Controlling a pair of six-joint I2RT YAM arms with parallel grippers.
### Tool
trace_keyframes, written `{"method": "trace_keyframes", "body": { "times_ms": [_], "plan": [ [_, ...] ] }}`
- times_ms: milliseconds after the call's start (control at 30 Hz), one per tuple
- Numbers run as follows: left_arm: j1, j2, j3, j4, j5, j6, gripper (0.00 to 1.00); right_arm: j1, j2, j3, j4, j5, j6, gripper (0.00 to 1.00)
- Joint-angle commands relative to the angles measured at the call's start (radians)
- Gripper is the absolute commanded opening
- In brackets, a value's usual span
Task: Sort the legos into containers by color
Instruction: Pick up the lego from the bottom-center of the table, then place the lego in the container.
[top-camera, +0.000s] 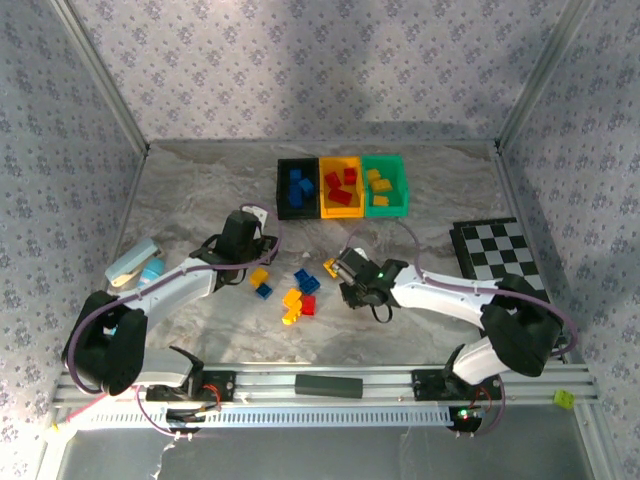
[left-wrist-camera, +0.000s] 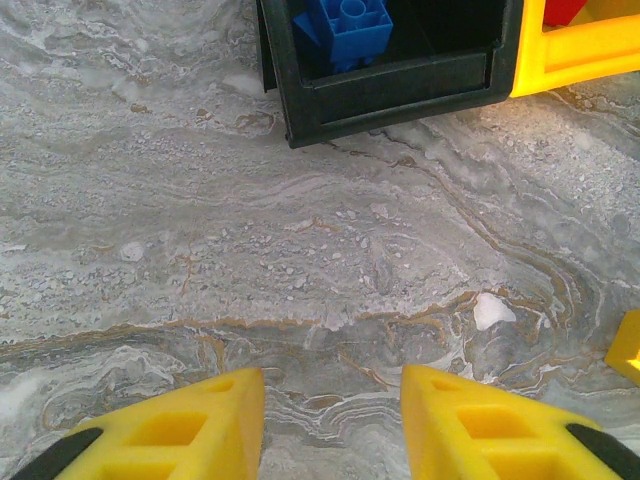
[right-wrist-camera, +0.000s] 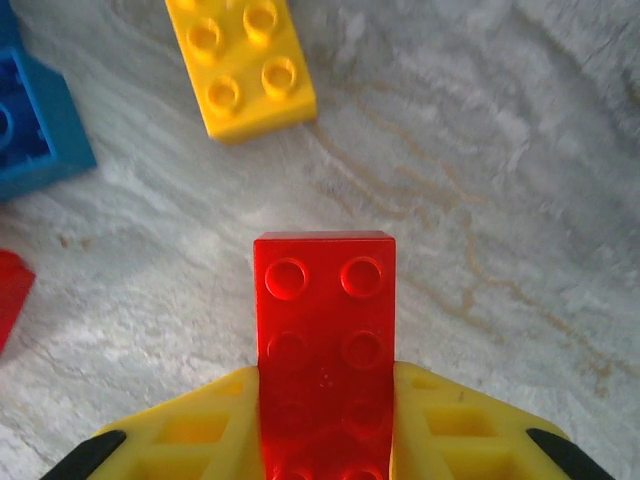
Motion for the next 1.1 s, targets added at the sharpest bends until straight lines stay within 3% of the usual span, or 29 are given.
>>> {"method": "trace_keyframes", "body": {
  "times_ms": [0, 333, 667, 1067],
  "plan": [
    [0.007, -0.010, -0.001, 0.017, -0.008, -0.014, 0.40, -0.039, -0.028, 0.051, 0.029, 0.000, -0.048, 0.31],
    [0.008, 0.006, -0.005, 0.037, 0.022, -0.028, 0.40, -0.280, 0.110, 0.269, 0.112, -0.187, -0.146, 0.32],
    [0.008, -0.006, -0.008, 0.032, 0.017, -0.026, 0.40, -0.408, 0.363, 0.609, 0.037, -0.302, -0.213, 0.34],
    [0.008, -0.015, -0.008, 0.026, 0.015, -0.025, 0.40, -0.487, 0.597, 0.997, -0.151, -0.263, -0.272, 0.32]
  ]
}}
